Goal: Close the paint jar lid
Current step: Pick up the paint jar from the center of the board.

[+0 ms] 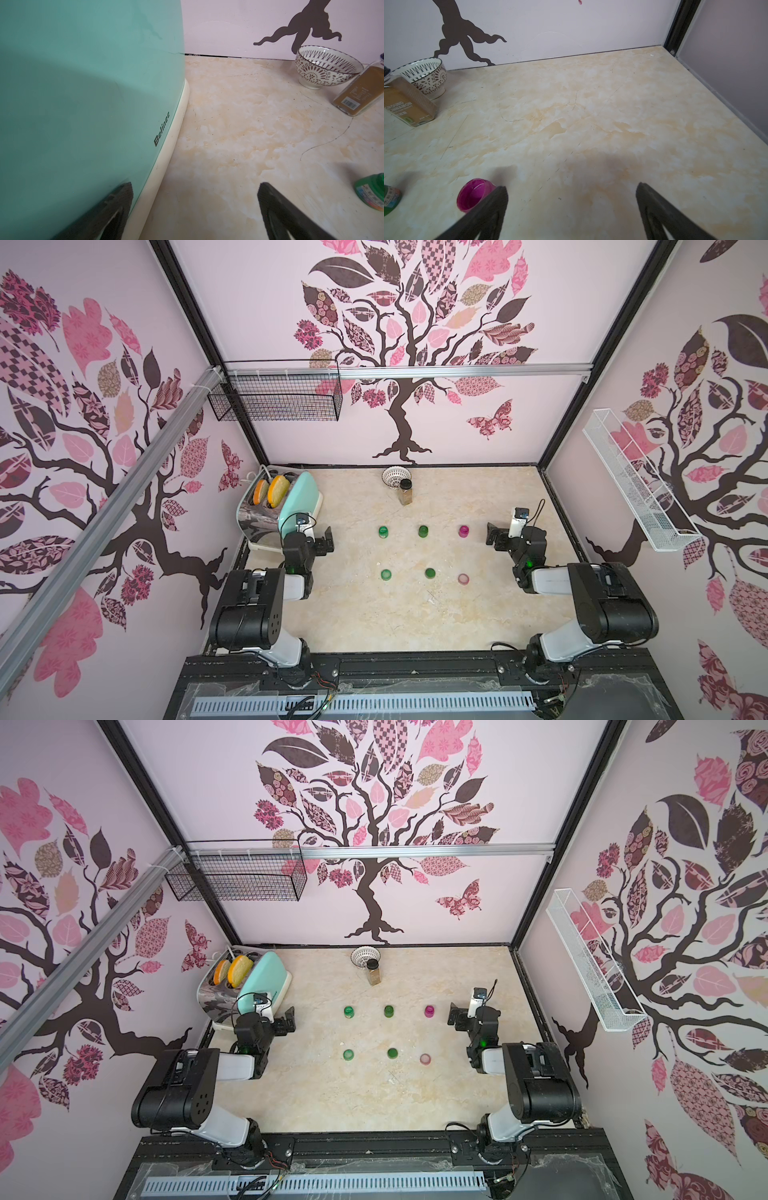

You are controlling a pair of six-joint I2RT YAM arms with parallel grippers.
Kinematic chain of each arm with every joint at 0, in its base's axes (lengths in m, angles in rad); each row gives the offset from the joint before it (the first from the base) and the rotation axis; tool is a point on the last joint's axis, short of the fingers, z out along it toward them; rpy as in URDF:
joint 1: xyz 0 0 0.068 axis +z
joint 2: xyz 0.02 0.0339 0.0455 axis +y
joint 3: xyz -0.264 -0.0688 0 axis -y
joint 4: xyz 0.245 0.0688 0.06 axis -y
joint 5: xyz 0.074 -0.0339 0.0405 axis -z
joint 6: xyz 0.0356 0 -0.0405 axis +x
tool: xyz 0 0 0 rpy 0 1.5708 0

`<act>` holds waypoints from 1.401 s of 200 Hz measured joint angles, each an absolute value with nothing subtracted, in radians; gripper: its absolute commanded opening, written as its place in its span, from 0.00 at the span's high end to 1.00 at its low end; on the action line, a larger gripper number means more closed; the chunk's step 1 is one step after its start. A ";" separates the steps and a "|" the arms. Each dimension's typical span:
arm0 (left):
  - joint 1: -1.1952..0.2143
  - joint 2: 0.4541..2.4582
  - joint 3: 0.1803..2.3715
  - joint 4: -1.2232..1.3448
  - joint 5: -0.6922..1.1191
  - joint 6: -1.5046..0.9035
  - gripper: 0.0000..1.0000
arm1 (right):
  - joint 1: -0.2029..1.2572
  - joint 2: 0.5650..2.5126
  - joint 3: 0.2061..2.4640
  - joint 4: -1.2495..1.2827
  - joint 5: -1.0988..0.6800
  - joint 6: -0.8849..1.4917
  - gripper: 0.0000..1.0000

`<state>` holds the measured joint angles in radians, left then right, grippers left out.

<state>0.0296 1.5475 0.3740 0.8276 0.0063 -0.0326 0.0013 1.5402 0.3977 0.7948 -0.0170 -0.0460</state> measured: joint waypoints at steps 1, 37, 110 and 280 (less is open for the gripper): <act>0.030 1.547 0.374 0.828 0.006 -0.033 0.02 | 0.001 1.540 0.398 0.795 -0.017 -0.046 0.01; 0.030 1.547 0.374 0.828 0.006 -0.033 0.02 | 0.001 1.540 0.398 0.794 -0.019 -0.046 0.01; 0.032 1.536 0.385 0.795 -0.006 -0.045 0.02 | 0.002 1.540 0.395 0.811 -0.006 -0.046 0.02; 0.086 1.151 0.703 0.245 0.290 -0.304 0.02 | 0.003 1.012 0.722 0.020 0.002 0.075 0.01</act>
